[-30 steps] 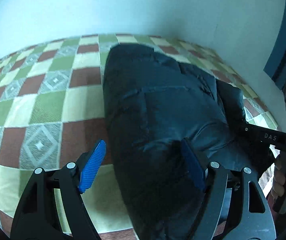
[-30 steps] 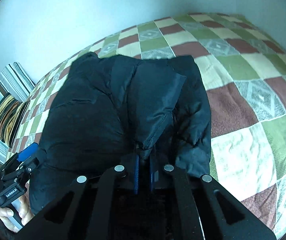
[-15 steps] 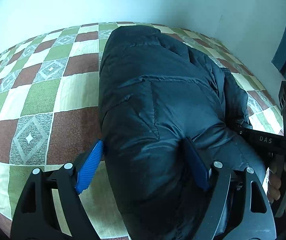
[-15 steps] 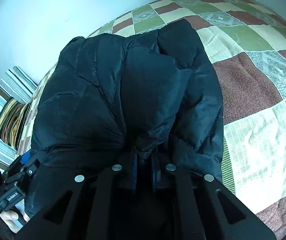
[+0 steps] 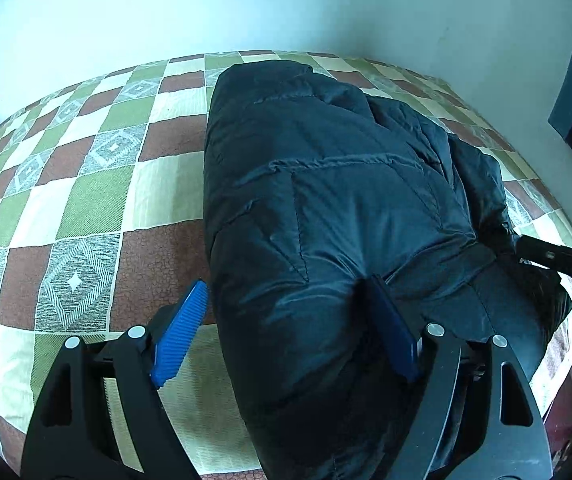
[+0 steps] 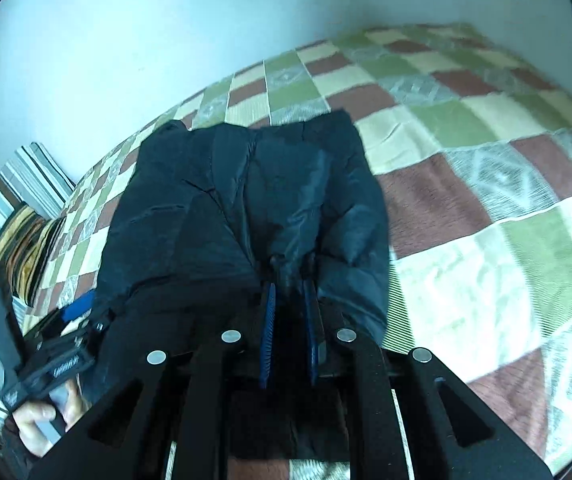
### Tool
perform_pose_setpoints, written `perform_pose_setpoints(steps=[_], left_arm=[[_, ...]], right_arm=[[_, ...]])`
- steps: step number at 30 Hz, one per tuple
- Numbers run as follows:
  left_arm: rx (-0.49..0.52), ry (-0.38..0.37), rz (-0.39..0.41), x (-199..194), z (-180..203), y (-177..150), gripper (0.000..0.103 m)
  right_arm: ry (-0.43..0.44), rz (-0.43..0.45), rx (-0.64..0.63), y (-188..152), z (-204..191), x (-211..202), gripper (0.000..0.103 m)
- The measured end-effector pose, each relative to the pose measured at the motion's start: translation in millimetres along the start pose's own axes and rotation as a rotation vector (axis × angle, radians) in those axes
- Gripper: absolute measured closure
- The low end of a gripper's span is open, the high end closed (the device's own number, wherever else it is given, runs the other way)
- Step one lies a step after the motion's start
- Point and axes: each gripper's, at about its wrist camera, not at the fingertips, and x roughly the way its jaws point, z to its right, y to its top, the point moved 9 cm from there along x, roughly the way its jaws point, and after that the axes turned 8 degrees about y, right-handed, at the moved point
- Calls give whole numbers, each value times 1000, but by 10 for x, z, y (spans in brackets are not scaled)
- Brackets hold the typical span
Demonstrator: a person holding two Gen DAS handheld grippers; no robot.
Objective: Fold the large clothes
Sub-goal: 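Grasp the folded jacket edge with the right gripper and tuck it under, then open the right gripper and release the folded jacket bundle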
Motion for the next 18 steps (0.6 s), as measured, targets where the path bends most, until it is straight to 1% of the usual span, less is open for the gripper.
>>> perform_pose_setpoints(steps=[4,7,9,10,12,14,16,18], left_arm=[[-41,-22,1,-140,-47,62,26],[-96,-82,52,-388,-55,162,27],[-83,-114,68,-495,26,175,27],[-66,-121,62,-493,80,150,27],[-33,-112,29,-402,162,70,27],[-10,-73,-7,-240,194,-49,26],[31,-23,14,-180,216,-84,24],[49,-12,15,-138,232,-102,23]], right_arm=[[-23,7,-48,-72,-31,-160,89],[-19,-6,-56,-134,-11,-192,89],[-19,-15,-59,-179,-16,-185,89],[-18,-19,-57,-194,-15,-153,89],[-17,-37,-54,-265,-33,-121,89],[-23,-68,-47,-350,-4,-34,89],[-5,-102,-29,-444,19,108,89],[4,-122,5,-517,84,235,89]])
